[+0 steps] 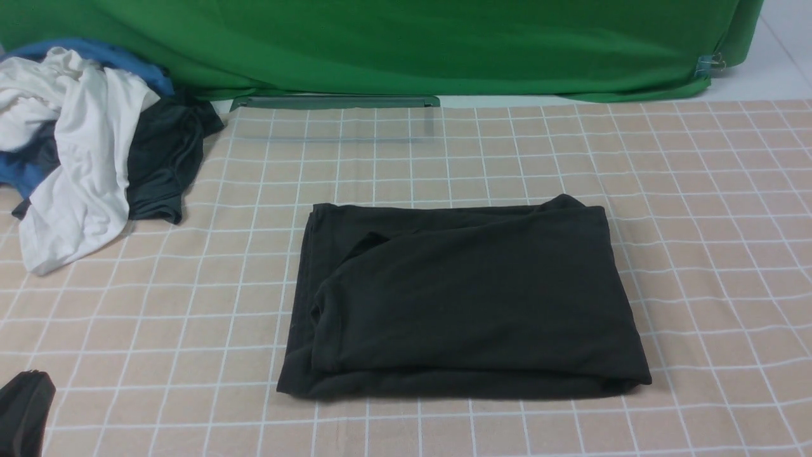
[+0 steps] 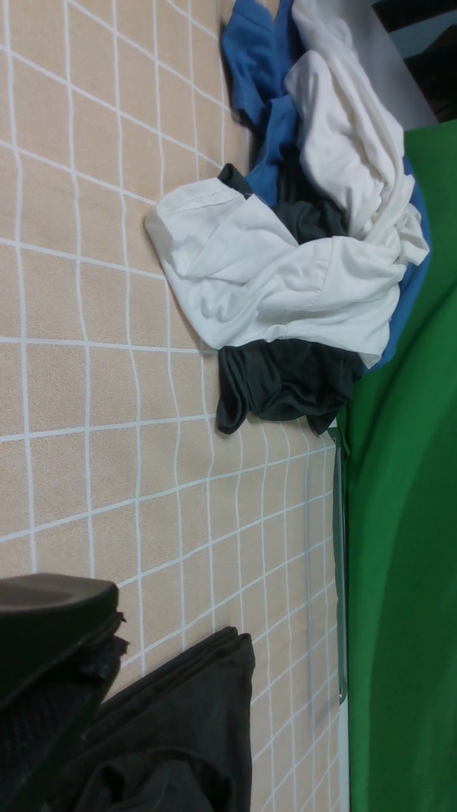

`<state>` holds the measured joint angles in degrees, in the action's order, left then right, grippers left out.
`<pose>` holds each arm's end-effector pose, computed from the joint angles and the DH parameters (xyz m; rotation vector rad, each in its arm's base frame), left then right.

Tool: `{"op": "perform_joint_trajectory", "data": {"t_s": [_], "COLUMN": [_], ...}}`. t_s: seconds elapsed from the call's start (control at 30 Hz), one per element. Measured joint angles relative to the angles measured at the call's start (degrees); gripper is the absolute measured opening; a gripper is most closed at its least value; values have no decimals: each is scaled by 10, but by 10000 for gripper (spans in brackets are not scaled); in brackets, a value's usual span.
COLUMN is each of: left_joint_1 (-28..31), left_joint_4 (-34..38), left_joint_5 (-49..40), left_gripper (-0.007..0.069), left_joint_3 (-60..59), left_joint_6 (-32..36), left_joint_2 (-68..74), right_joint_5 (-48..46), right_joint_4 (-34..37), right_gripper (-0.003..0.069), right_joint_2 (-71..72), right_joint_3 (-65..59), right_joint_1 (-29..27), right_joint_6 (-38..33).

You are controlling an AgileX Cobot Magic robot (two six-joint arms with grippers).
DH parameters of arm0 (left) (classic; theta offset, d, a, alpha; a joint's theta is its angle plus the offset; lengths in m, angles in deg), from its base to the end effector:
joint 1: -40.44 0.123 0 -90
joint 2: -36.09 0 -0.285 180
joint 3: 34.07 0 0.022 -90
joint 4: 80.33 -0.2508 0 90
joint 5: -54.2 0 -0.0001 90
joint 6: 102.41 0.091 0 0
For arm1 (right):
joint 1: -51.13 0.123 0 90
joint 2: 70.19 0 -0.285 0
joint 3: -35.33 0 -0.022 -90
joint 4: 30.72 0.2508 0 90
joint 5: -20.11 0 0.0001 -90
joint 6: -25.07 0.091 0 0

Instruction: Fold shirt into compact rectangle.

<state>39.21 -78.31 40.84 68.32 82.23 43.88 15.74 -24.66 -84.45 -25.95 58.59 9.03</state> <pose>0.0558 -0.0019 0.1897 0.0647 1.7223 0.0116 0.0502 0.0073 0.2930 -0.2182 1.3772 -0.0313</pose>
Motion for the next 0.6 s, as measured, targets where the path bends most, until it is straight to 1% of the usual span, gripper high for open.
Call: {"op": "perform_joint_trajectory", "data": {"t_s": [0.13,0.17,0.23,0.3,0.37,0.6], "left_joint_1": [0,0,0,0,0,0], "left_joint_4": [0,0,0,0,0,0], "left_joint_5": [0,0,0,-1,-1,-3], "left_gripper": [20,20,20,20,20,20], "left_joint_3": [0,0,0,0,0,0], "left_joint_6": [0,0,0,0,0,0], "left_joint_2": [0,0,0,0,0,0], "right_joint_5": [-9,-9,-33,-79,-101,-102], "right_joint_4": [0,0,0,-2,-2,-2], "right_gripper": [224,226,234,235,235,235], "right_joint_2": [19,21,48,61,63,65], "right_joint_3": [-102,-108,-156,-161,-164,-164], "right_joint_1": [-31,-32,-46,-51,-54,-55], "right_joint_6": [-15,-16,-19,-21,-24,-27]}}
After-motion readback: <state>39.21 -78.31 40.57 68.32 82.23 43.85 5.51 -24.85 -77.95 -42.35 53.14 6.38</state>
